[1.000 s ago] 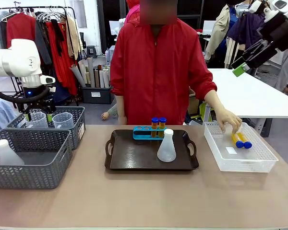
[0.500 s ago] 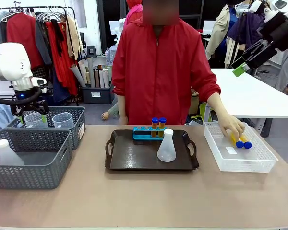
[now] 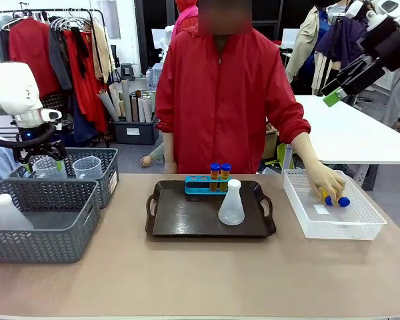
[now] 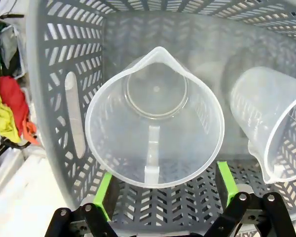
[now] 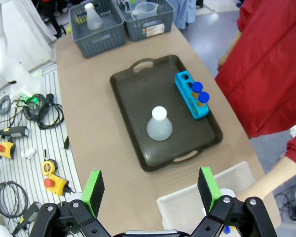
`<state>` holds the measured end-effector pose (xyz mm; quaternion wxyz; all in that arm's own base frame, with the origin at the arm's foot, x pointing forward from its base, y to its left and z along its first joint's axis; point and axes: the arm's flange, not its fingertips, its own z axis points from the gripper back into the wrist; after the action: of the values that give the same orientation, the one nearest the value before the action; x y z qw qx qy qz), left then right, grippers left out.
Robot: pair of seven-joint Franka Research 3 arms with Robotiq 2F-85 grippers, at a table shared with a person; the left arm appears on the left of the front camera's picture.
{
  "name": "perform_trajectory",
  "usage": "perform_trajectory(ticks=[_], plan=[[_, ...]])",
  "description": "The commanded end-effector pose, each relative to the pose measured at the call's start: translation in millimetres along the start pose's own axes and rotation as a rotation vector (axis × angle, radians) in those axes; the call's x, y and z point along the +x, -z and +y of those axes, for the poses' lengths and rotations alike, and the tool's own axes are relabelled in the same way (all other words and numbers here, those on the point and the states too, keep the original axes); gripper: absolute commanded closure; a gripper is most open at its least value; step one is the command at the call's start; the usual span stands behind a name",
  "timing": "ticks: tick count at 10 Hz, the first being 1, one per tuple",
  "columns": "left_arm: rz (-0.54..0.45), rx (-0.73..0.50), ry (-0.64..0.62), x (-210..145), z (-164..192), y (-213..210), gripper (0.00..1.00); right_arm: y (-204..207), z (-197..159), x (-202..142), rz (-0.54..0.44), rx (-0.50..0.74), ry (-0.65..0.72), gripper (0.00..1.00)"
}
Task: Prepare the laboratory tools.
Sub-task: Pick up one Large Measuring Cup and place it on the Handle tray.
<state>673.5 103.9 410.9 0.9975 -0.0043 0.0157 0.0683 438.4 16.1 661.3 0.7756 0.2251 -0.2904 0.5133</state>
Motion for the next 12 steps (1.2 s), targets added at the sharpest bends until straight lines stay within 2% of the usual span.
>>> perform_trajectory(ticks=[1,4,9,12], plan=[[-0.031,0.030,0.032,-2,1,10,0.00,0,1,1,-0.007,0.002,-0.011,0.00],[-0.045,0.060,0.045,-1,5,21,0.00,0,1,1,-0.007,0.002,-0.011,0.00],[-0.080,0.083,0.052,-3,6,13,0.98,0,1,1,-0.007,0.002,-0.011,0.00],[-0.076,0.077,0.047,-4,5,12,1.00,0,1,1,-0.007,0.002,-0.011,0.00]])
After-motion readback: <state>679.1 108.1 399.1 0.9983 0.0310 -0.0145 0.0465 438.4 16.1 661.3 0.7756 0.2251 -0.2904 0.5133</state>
